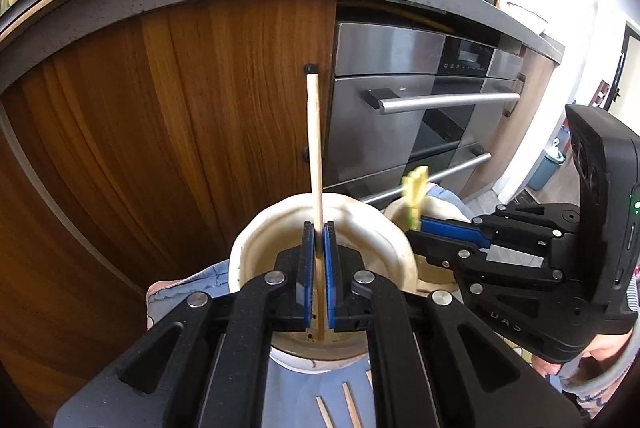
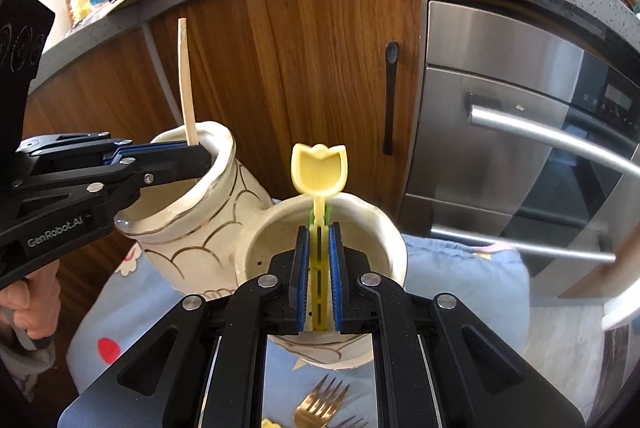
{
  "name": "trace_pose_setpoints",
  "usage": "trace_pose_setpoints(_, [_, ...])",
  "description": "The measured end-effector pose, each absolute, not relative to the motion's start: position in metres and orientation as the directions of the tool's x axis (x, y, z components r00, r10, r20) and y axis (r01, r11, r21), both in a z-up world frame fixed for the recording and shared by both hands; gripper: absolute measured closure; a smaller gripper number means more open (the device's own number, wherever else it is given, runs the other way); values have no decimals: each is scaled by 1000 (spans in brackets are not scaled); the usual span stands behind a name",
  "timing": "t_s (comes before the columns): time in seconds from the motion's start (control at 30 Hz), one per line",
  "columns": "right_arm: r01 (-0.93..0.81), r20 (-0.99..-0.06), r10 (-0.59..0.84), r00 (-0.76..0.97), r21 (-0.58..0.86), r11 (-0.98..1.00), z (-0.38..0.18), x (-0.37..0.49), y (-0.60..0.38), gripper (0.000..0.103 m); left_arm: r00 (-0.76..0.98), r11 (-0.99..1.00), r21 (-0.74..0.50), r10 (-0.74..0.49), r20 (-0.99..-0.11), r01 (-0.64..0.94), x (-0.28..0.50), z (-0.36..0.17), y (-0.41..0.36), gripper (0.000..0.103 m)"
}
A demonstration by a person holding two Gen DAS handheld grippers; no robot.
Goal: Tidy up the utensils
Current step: 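Insert chopstick with left tool into large pot while right tool inserts yellow utensil into small pot, then open both tools to release the chopstick and yellow utensil in the pots, then withdraw both tools from the pot back toward the loose utensils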
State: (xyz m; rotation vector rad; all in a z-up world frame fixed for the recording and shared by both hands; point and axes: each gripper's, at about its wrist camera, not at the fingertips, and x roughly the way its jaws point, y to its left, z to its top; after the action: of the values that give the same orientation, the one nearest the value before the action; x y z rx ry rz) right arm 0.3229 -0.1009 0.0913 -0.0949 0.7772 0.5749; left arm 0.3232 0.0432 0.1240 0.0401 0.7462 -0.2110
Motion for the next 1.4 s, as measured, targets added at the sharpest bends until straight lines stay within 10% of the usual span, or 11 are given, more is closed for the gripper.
trace_pose_setpoints(0.67, [-517, -589, 503, 633, 161, 840, 114, 267, -146, 71, 814, 982, -55, -179, -553, 179, 244, 138, 67, 61])
trace_pose_setpoints(1.4, [-432, -696, 471, 542, 250, 867, 21, 175, -179, 69, 684, 988, -123, -153, -714, 92, 164, 8, 88, 60])
